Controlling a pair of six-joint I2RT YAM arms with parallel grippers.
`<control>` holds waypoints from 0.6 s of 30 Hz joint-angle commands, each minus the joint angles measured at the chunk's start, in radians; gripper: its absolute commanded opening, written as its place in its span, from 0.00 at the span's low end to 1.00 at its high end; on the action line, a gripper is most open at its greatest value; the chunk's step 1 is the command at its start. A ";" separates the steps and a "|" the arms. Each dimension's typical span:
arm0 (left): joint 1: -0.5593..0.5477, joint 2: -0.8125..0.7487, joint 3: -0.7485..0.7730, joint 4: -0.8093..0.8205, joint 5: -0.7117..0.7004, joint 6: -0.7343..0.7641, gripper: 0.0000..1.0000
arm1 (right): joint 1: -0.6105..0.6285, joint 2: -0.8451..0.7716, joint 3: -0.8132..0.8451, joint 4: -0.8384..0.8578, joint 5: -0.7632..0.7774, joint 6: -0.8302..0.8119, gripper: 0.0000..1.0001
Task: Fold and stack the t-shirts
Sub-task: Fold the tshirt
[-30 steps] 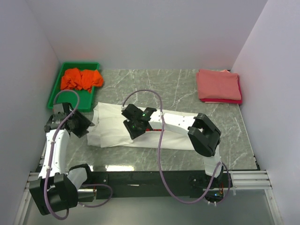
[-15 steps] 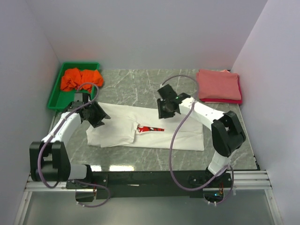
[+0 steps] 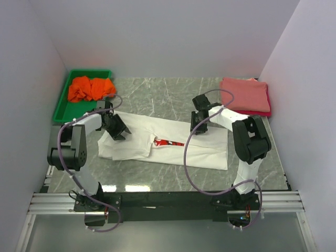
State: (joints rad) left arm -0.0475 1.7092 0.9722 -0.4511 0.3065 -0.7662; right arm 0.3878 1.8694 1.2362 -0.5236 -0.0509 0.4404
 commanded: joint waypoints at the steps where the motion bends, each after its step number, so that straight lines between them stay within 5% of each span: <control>1: -0.014 0.062 0.066 0.068 -0.050 0.063 0.51 | -0.010 0.025 -0.013 -0.047 -0.020 0.063 0.38; 18: -0.143 0.545 0.643 0.029 -0.060 0.139 0.53 | 0.014 -0.157 -0.332 -0.135 -0.056 0.265 0.37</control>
State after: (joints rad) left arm -0.1696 2.1376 1.5532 -0.4599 0.2905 -0.6655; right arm 0.3798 1.7126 0.9958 -0.5228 -0.1192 0.6659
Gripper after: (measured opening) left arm 0.527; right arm 0.372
